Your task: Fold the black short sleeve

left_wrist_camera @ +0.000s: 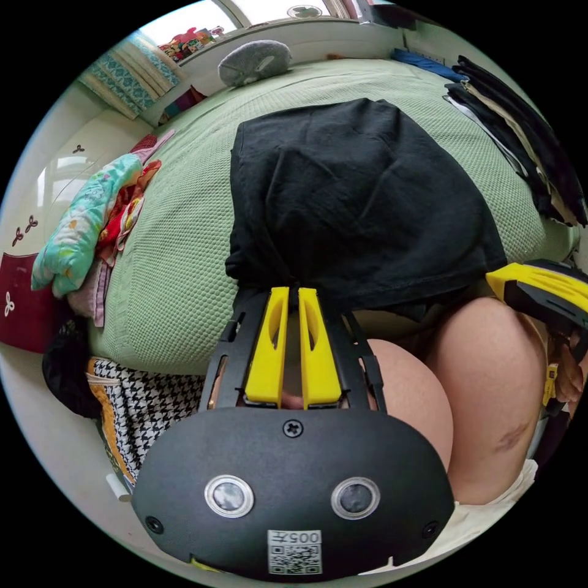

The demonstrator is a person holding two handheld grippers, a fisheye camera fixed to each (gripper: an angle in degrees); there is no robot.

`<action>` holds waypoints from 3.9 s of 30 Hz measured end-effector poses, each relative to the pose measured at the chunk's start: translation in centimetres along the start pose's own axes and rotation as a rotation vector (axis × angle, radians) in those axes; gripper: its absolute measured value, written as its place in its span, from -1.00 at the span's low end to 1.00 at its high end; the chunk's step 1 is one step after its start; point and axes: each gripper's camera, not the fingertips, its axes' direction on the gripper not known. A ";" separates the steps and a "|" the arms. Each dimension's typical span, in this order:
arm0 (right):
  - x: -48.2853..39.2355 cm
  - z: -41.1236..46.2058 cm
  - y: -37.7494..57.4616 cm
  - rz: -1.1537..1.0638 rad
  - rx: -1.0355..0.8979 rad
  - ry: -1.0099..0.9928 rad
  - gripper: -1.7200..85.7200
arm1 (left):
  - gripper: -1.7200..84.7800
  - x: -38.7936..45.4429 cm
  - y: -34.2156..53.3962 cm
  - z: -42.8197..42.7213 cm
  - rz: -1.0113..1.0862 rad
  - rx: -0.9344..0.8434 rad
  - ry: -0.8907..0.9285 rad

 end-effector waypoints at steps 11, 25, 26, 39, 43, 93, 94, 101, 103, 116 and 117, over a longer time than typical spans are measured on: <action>-0.9 -0.7 -2.0 -0.045 -0.057 0.021 -0.99 | -0.86 2.7 1.2 -0.6 0.014 0.020 -0.048; -0.7 -6.1 -8.4 -0.123 0.126 0.132 -0.78 | -0.85 0.4 4.7 -7.8 -0.089 0.296 -0.095; -0.7 -5.7 -8.8 -0.124 0.121 0.144 -0.77 | -0.85 0.3 4.6 -7.6 -0.101 0.307 -0.101; -1.2 0.6 -12.7 -0.113 -0.021 0.194 -0.76 | -0.86 2.1 3.9 0.2 -0.055 0.198 -0.296; -1.2 0.6 -13.3 -0.140 -0.030 0.212 -0.76 | -0.86 1.0 3.9 0.6 -0.026 0.171 -0.310; 4.9 -3.0 -28.6 -0.188 0.210 0.145 -0.94 | -0.86 -29.6 7.4 5.7 -0.380 0.201 0.376; 4.8 -2.9 -28.7 -0.184 0.197 0.150 -0.94 | -0.83 -30.3 7.7 5.9 -0.410 0.182 0.378; 4.5 -2.2 -29.0 -0.134 0.176 0.126 -0.94 | -0.58 -32.5 8.0 6.0 -0.379 0.244 0.405; 4.1 -2.0 -29.0 -0.139 0.174 0.133 -0.94 | -0.54 -32.9 7.1 7.0 -0.383 0.236 0.400; 1.9 -1.3 -29.1 -0.198 0.129 0.095 -0.95 | -0.66 -34.2 1.9 10.5 -0.290 0.018 0.416; 1.3 -1.1 -29.1 -0.200 0.112 0.085 -0.95 | -0.68 -34.8 1.5 10.7 -0.297 0.007 0.436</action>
